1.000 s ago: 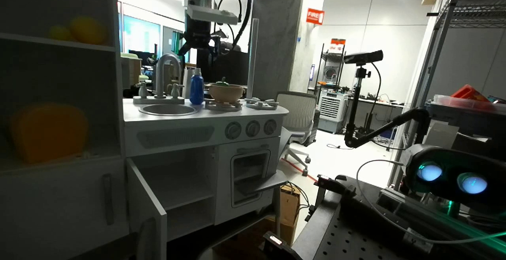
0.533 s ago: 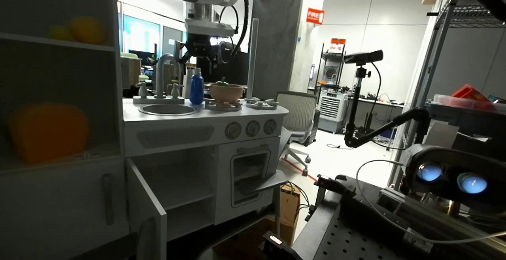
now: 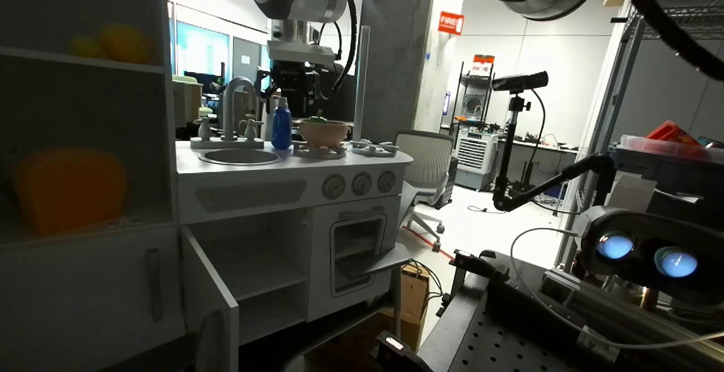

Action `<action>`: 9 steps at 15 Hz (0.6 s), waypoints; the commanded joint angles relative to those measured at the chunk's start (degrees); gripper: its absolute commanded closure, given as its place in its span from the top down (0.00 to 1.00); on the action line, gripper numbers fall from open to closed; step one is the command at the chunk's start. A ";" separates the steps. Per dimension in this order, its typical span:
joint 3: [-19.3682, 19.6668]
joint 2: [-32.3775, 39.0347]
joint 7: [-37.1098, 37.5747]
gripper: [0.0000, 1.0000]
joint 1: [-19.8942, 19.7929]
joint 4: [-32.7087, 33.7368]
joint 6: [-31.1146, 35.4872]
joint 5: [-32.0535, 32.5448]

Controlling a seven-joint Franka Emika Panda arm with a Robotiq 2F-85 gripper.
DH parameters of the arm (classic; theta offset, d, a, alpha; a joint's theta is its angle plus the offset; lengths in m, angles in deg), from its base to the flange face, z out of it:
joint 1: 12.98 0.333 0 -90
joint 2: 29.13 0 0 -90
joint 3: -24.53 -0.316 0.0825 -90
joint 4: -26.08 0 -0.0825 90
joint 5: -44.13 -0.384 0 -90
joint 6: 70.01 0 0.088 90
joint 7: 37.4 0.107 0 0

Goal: Open the second cabinet door from the left, put the blue bottle and green pepper inside it, and then close the cabinet door

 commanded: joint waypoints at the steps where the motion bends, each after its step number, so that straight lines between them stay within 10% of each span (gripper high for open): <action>1: 0.07 2.56 2.00 1.00 0.25 5.05 -0.63 -0.31; 9: -0.13 5.60 3.30 1.00 -0.52 7.82 1.31 -0.47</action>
